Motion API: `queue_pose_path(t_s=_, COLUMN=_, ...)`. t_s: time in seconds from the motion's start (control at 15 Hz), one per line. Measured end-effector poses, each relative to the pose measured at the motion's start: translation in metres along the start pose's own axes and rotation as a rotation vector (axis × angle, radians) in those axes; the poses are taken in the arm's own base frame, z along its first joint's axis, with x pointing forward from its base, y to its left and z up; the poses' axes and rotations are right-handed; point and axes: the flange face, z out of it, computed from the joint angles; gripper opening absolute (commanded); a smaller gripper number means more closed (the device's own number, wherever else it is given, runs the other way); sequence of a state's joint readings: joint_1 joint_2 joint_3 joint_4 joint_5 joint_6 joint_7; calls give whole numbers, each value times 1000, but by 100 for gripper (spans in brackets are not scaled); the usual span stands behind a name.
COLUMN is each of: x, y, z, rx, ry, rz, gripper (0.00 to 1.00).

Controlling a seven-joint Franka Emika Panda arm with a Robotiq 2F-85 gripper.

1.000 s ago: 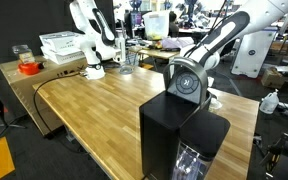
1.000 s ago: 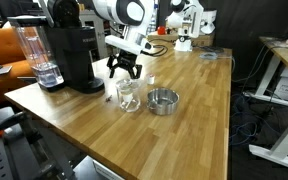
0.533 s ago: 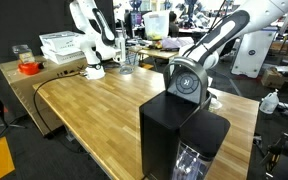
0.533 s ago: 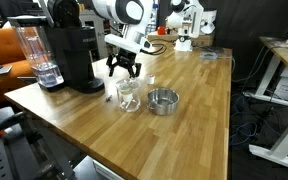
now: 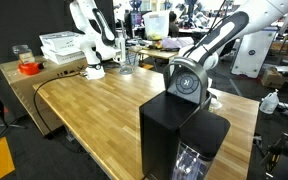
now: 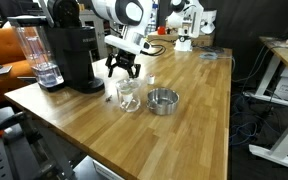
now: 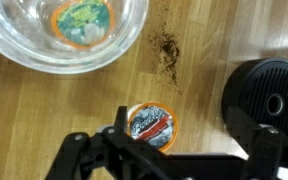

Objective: Pick the lid on the table, put it on the jar, then put one cup in the pot and another cup inside the coffee maker

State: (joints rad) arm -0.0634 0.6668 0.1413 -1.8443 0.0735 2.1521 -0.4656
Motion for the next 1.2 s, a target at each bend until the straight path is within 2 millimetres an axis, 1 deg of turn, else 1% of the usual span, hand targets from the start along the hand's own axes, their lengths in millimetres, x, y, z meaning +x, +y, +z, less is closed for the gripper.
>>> queue_pose_path(t_s=0.27, x=0, y=0, z=0, rx=0, ry=-1, rz=-3, gripper=100)
queue_pose_path(t_s=0.4, x=-1, y=2, z=4, rx=2, ry=-7, rz=-2, gripper=100)
queue_pose_path(t_s=0.53, x=-2, y=6, z=13, rx=7, ry=-22, rz=4, gripper=100)
queue_pose_path(t_s=0.73, x=-4, y=12, z=35, rx=23, ry=-51, rz=13, gripper=100)
queue_pose_path(t_s=0.87, x=-2, y=13, z=44, rx=30, ry=-61, rz=14, gripper=100)
queue_pose_path(t_s=1.0, x=1, y=14, z=45, rx=29, ry=-58, rz=12, gripper=100)
queue_pose_path(t_s=1.2, x=9, y=12, z=34, rx=20, ry=-37, rz=2, gripper=100)
